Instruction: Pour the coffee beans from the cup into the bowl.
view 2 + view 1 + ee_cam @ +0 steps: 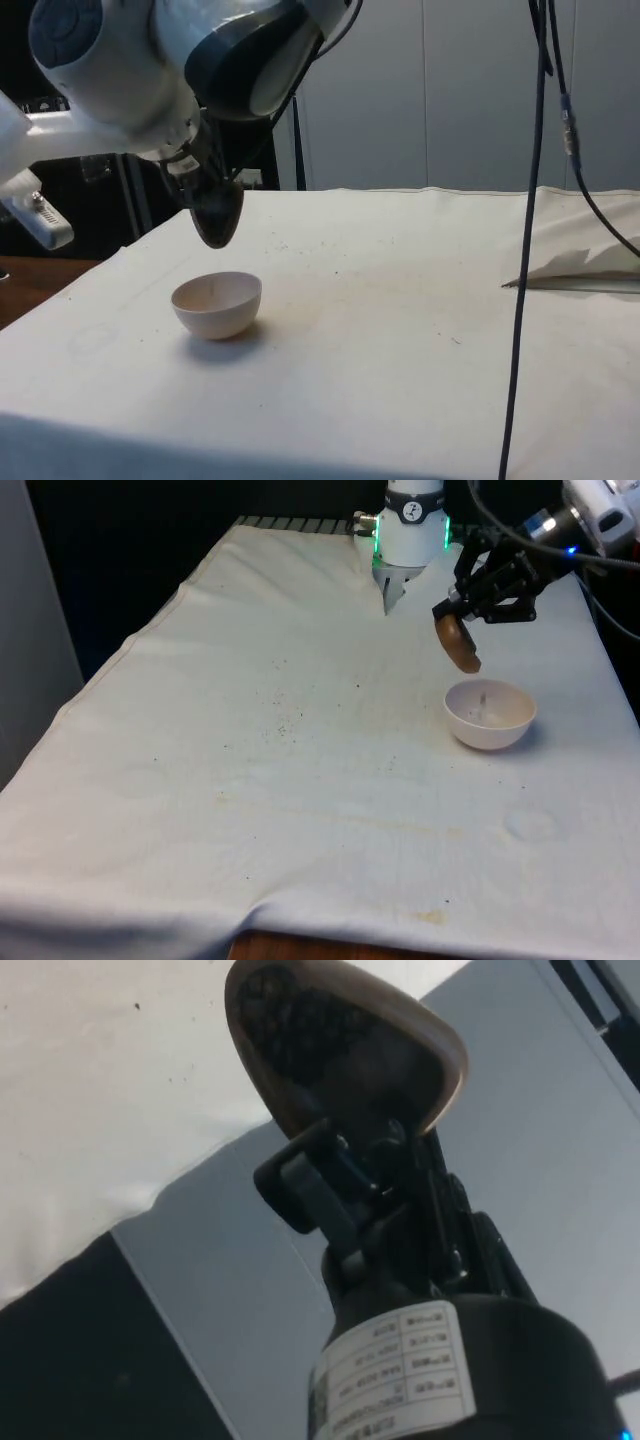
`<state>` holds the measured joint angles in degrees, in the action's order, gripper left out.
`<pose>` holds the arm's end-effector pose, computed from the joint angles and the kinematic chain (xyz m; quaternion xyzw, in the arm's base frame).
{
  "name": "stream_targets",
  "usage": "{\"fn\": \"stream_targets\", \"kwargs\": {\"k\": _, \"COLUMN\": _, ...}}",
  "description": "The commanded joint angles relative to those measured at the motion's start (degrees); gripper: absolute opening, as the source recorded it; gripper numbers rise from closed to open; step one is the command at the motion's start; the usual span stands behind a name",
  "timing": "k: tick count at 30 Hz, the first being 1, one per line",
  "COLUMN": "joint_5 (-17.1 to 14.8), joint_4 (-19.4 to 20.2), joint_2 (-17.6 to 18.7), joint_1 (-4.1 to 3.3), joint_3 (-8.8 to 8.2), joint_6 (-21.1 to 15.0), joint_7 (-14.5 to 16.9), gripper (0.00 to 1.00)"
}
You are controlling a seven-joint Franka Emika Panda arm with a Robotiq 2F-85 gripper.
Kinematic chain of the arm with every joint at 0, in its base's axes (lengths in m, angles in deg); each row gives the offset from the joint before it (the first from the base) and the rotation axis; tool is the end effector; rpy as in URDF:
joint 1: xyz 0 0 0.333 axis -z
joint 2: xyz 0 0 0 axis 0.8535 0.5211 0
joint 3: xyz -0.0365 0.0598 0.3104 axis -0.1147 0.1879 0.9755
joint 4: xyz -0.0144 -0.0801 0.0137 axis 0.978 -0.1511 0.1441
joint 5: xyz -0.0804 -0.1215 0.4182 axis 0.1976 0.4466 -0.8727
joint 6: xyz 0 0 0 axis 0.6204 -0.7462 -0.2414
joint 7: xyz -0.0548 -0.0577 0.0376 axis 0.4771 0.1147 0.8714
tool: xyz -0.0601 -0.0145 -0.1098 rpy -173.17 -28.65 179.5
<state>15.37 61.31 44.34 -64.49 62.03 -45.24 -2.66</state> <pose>0.6428 0.1964 0.2343 0.8912 0.0683 0.0455 0.4461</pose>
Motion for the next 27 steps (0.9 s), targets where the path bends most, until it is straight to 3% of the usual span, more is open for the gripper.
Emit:
{"fn": "stream_targets", "kwargs": {"k": 1, "joint_5": 0.7, "joint_4": -0.3, "joint_2": 0.3, "joint_1": -0.52, "joint_3": 0.11, "joint_6": 1.2, "joint_7": -0.5, "gripper": 0.00}}
{"fn": "stream_targets", "kwargs": {"k": 6, "joint_5": 2.9, "joint_4": -0.2, "joint_2": 0.9, "joint_1": -0.57, "joint_3": 1.83, "joint_6": 3.3, "joint_7": -2.5, "gripper": 0.00}}
{"fn": "stream_targets", "kwargs": {"k": 7, "joint_5": 2.7, "joint_4": -0.1, "joint_2": 0.7, "joint_1": -0.11, "joint_3": 2.01, "joint_6": 2.9, "joint_7": -2.2, "gripper": 0.00}}
{"fn": "stream_targets", "kwargs": {"k": 8, "joint_5": 3.3, "joint_4": -0.2, "joint_2": 1.0, "joint_1": -0.57, "joint_3": 2.12, "joint_6": 3.6, "joint_7": -2.9, "gripper": 0.00}}
{"fn": "stream_targets", "kwargs": {"k": 12, "joint_5": 5.0, "joint_4": -0.4, "joint_2": 1.9, "joint_1": -0.80, "joint_3": 3.27, "joint_6": 4.9, "joint_7": -4.4, "gripper": 0.00}}
{"fn": "stream_targets", "kwargs": {"k": 15, "joint_5": 5.9, "joint_4": -0.8, "joint_2": 2.5, "joint_1": -0.86, "joint_3": 4.01, "joint_6": 5.7, "joint_7": -4.9, "gripper": 0.00}}
{"fn": "stream_targets", "kwargs": {"k": 16, "joint_5": 5.9, "joint_4": -0.2, "joint_2": 2.1, "joint_1": -0.34, "joint_3": 4.24, "joint_6": 5.0, "joint_7": -5.0, "gripper": 0.00}}
{"fn": "stream_targets", "kwargs": {"k": 17, "joint_5": 6.1, "joint_4": -1.0, "joint_2": 2.8, "joint_1": -0.86, "joint_3": 4.18, "joint_6": 6.0, "joint_7": -5.0, "gripper": 0.00}}
{"fn": "stream_targets", "kwargs": {"k": 24, "joint_5": 8.0, "joint_4": -2.3, "joint_2": 4.3, "joint_1": -0.97, "joint_3": 6.07, "joint_6": 8.6, "joint_7": -5.6, "gripper": 0.00}}
{"fn": "stream_targets", "kwargs": {"k": 25, "joint_5": 8.1, "joint_4": -2.1, "joint_2": 4.3, "joint_1": -0.52, "joint_3": 6.36, "joint_6": 8.3, "joint_7": -5.6, "gripper": 0.00}}
{"fn": "stream_targets", "kwargs": {"k": 27, "joint_5": 8.6, "joint_4": -2.2, "joint_2": 4.4, "joint_1": -0.92, "joint_3": 6.53, "joint_6": 9.1, "joint_7": -5.8, "gripper": 0.00}}
